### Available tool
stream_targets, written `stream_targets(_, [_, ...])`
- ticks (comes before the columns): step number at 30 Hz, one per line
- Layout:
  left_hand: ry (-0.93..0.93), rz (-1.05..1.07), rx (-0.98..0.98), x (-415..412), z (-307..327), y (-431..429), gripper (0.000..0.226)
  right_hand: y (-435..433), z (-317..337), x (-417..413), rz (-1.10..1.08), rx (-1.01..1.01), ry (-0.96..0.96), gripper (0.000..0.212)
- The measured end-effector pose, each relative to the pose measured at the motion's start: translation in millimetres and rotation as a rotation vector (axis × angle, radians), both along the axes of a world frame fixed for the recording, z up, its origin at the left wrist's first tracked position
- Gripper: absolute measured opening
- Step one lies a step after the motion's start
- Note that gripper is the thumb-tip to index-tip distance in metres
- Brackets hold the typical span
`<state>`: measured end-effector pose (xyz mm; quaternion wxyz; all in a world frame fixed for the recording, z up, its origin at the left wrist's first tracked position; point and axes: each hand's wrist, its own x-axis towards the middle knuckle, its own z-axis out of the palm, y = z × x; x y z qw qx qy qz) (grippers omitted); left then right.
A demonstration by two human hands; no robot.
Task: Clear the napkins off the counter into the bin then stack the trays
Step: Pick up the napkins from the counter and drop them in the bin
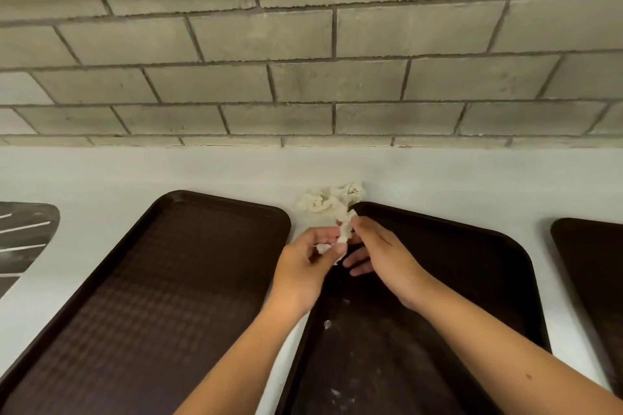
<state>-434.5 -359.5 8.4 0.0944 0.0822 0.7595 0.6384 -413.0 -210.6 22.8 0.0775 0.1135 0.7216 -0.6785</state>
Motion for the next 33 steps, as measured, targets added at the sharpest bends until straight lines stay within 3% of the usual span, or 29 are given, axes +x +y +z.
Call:
stream_targets(3, [0.035, -0.089, -0.096, 9.0, -3.8, 9.0, 0.014, -11.0, -1.5, 3.4, -0.032, -0.165, -0.085, 0.041])
stream_targets(6, [0.233, -0.192, -0.363, 10.2, -11.7, 12.2, 0.015, -9.2, -3.2, 2.1, -0.153, -0.308, -0.164, 0.029])
stream_targets(9, [0.209, -0.2, -0.23, 7.8, -8.3, 11.0, 0.011, 0.1, -4.4, 0.9, -0.228, -0.444, -0.203, 0.024])
stream_targets(11, [0.174, -0.129, -0.107, -3.8, -2.8, 9.6, 0.013, 5.4, -3.3, 0.0, -0.276, -0.457, -0.214, 0.029])
stream_targets(12, [0.21, -0.082, -0.141, -15.0, -3.0, 8.6, 0.014, 8.0, -2.0, -0.2, -0.298, -0.427, -0.225, 0.033])
stream_targets(15, [0.354, 0.026, -0.497, -67.2, -11.9, 8.6, 0.021, 12.9, -0.7, -0.2, -0.316, -0.278, -0.234, 0.049])
stream_targets(17, [0.346, -0.002, -0.761, -97.7, -14.4, 13.0, 0.036, 14.7, -2.8, -1.2, -0.333, -0.242, -0.221, 0.056])
stream_targets(20, [0.35, -0.075, -1.117, -125.6, -20.0, 21.3, 0.045, 16.7, -2.7, -4.1, -0.356, -0.26, -0.234, 0.059])
stream_targets(22, [0.328, -0.124, -1.225, -136.6, -25.9, 24.5, 0.044, 20.4, -1.1, -7.2, -0.382, -0.312, -0.247, 0.056])
stream_targets(25, [0.316, -0.139, -1.236, -145.1, -32.6, 23.2, 0.038, 27.3, -0.3, -9.8, -0.37, -0.317, -0.241, 0.044])
stream_targets(28, [0.309, -0.101, -1.106, -149.0, -31.7, 20.0, 0.03, 31.5, -3.0, -10.1, -0.309, -0.297, -0.228, 0.029])
stream_targets(33, [0.375, 0.099, -0.794, -140.8, -11.7, 6.7, 0.021, 26.5, -3.4, -6.1, -0.267, -0.282, -0.184, 0.034])
